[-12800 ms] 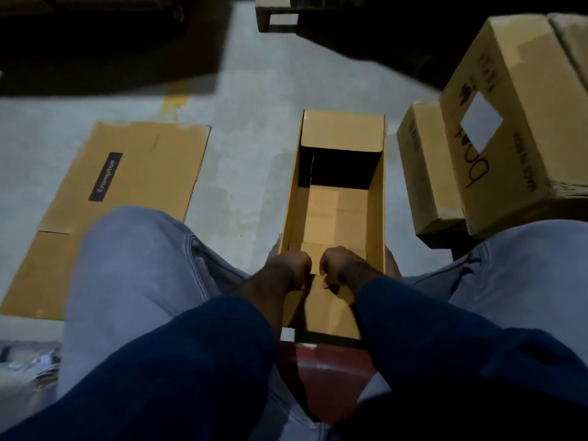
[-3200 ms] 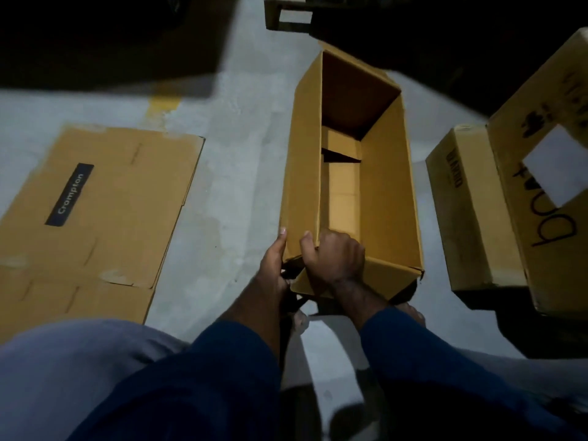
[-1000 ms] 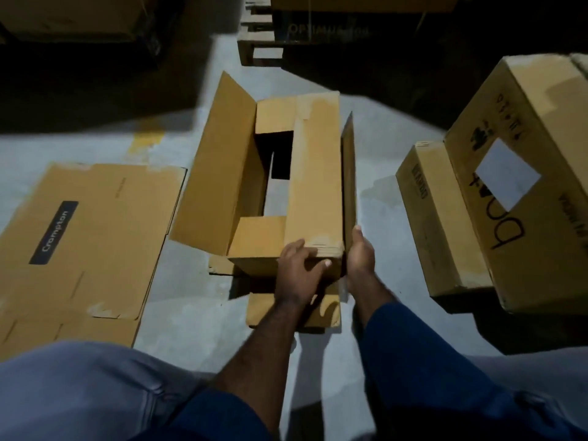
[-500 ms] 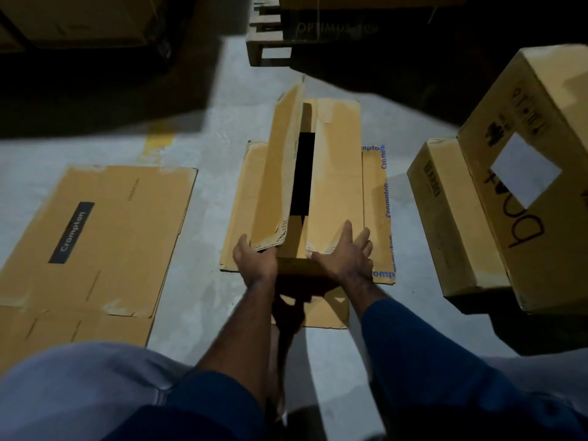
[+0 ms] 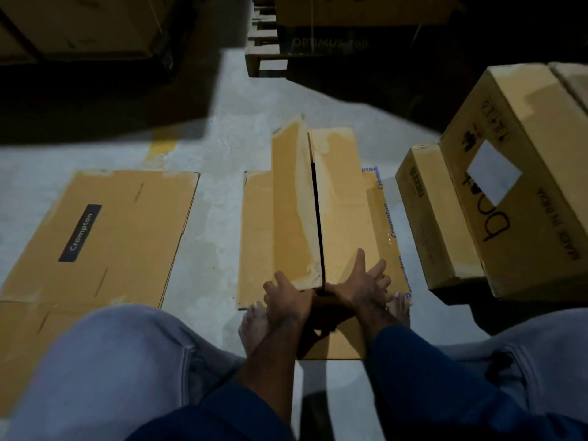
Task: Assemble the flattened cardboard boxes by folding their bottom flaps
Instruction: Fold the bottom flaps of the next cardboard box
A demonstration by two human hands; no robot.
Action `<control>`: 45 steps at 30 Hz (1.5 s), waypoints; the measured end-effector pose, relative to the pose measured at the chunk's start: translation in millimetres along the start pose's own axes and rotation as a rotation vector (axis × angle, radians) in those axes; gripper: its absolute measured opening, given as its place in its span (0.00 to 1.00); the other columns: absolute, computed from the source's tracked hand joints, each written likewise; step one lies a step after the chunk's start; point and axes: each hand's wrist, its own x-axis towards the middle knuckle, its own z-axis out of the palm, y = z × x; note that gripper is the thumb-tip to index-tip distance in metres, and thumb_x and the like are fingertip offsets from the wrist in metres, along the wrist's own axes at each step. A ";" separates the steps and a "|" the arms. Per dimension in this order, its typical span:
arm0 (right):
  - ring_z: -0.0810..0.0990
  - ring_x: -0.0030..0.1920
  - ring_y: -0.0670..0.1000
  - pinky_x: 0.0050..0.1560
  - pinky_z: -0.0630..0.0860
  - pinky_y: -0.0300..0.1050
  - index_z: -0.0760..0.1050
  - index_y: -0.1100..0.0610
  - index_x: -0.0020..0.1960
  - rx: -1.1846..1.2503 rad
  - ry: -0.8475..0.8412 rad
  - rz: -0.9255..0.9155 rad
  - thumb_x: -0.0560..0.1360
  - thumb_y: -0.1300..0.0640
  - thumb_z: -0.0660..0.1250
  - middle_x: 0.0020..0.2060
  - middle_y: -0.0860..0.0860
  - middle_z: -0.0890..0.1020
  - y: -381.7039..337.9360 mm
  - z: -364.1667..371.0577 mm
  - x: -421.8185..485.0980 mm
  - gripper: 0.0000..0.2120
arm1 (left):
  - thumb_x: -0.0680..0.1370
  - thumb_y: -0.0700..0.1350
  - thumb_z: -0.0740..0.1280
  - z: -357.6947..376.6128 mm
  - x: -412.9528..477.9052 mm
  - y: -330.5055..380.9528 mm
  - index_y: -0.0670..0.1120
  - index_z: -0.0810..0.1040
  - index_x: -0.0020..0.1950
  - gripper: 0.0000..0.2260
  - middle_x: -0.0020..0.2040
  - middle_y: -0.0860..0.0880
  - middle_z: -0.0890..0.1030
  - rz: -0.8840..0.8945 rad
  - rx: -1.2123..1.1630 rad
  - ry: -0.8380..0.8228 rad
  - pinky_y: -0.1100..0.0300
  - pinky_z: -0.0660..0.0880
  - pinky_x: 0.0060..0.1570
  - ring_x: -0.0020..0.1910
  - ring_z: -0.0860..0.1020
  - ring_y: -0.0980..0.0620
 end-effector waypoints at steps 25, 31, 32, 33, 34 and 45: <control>0.44 0.80 0.65 0.78 0.50 0.64 0.50 0.47 0.80 -0.014 0.012 -0.092 0.72 0.44 0.75 0.81 0.60 0.42 16.7 9.8 -65.4 0.46 | 0.81 0.65 0.60 -29.8 -57.9 -12.5 0.44 0.70 0.70 0.29 0.70 0.42 0.70 0.164 0.015 -0.056 0.48 0.72 0.63 0.66 0.73 0.40; 0.42 0.81 0.65 0.80 0.45 0.64 0.54 0.50 0.81 -0.023 -0.043 -0.308 0.75 0.47 0.71 0.82 0.61 0.42 -14.9 11.7 -74.7 0.41 | 0.80 0.49 0.68 -54.2 -50.1 -7.8 0.55 0.62 0.75 0.26 0.72 0.48 0.70 0.379 0.065 0.314 0.45 0.76 0.59 0.63 0.77 0.42; 0.42 0.81 0.65 0.80 0.45 0.64 0.55 0.49 0.81 -0.020 -0.041 -0.321 0.76 0.45 0.69 0.82 0.61 0.43 -18.5 14.0 -77.0 0.39 | 0.80 0.52 0.67 -59.8 -45.5 -8.7 0.58 0.61 0.74 0.25 0.72 0.49 0.70 0.385 0.098 0.327 0.42 0.76 0.59 0.64 0.76 0.43; 0.42 0.81 0.65 0.79 0.46 0.64 0.57 0.49 0.80 -0.019 -0.041 -0.325 0.76 0.43 0.68 0.82 0.60 0.44 -20.5 15.8 -78.6 0.37 | 0.81 0.58 0.64 -63.8 -40.4 -6.5 0.59 0.62 0.74 0.22 0.72 0.50 0.71 0.393 0.074 0.332 0.40 0.75 0.61 0.65 0.76 0.43; 0.43 0.81 0.65 0.79 0.46 0.64 0.58 0.48 0.79 -0.023 -0.043 -0.326 0.77 0.43 0.68 0.82 0.60 0.45 -22.3 17.4 -79.1 0.35 | 0.82 0.61 0.59 -65.9 -33.7 -5.3 0.57 0.65 0.73 0.21 0.71 0.49 0.73 0.376 0.098 0.344 0.39 0.74 0.63 0.66 0.75 0.43; 0.49 0.81 0.61 0.79 0.55 0.60 0.60 0.47 0.78 0.029 0.068 -0.280 0.76 0.53 0.69 0.81 0.57 0.51 -25.4 18.2 -59.2 0.33 | 0.79 0.65 0.63 -56.0 43.6 -29.2 0.39 0.57 0.80 0.41 0.80 0.33 0.53 0.038 0.510 0.109 0.41 0.59 0.76 0.79 0.54 0.34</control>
